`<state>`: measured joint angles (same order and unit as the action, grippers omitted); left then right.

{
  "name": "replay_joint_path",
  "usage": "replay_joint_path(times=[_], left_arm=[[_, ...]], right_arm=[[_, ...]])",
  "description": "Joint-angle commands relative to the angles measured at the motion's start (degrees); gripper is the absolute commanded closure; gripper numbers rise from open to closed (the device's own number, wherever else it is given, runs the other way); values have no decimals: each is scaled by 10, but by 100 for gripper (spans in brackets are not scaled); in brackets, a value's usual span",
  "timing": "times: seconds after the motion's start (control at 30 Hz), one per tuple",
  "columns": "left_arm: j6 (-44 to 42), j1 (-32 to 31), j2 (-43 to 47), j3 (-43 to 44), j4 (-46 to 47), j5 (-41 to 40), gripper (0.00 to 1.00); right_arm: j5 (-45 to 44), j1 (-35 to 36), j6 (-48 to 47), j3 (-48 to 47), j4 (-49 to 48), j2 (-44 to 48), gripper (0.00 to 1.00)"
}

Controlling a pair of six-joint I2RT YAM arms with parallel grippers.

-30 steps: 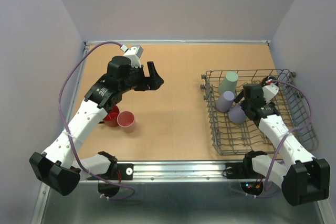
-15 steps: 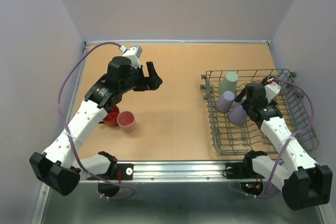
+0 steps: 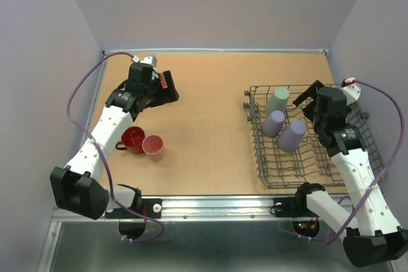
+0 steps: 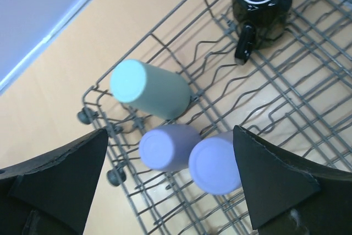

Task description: Load the cups into the dish rack

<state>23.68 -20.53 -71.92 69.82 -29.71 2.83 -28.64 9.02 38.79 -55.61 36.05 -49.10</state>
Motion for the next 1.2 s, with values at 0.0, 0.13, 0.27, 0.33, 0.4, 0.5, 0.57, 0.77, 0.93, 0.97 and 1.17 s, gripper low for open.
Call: replay_joint_path(times=[0.0, 0.13, 0.27, 0.33, 0.4, 0.5, 0.57, 0.77, 0.93, 0.97, 1.17], left_arm=[[7, 62, -28, 14, 20, 23, 2], [6, 102, -81, 53, 33, 21, 2], [-3, 142, -131, 87, 42, 10, 2], [-6, 157, -155, 96, 50, 13, 2], [-9, 170, -178, 105, 69, 15, 2], [-20, 176, -223, 140, 68, 3, 2], [-22, 178, -255, 163, 64, -1, 4], [-13, 178, -304, 184, 77, 17, 20], [-14, 178, -329, 199, 77, 24, 84], [-14, 178, -330, 201, 75, 24, 88], [-22, 178, -314, 214, 73, 55, 100]], right_arm=[[64, -1, 0, -55, 31, 15, 0], [123, -1, 6, -67, 41, 34, 0], [174, -1, 10, -69, 53, 49, 0], [180, -1, 10, -71, 63, 52, 0], [184, -1, 5, -83, 74, 51, 0], [185, -1, -13, -101, 89, 41, 0], [180, -1, -26, -121, 96, 31, 0], [175, -1, -40, -143, 105, 17, 0], [164, -1, -40, -143, 105, 17, 0], [164, -1, -40, -143, 105, 16, 0], [143, -1, -31, -159, 103, 19, 0]])
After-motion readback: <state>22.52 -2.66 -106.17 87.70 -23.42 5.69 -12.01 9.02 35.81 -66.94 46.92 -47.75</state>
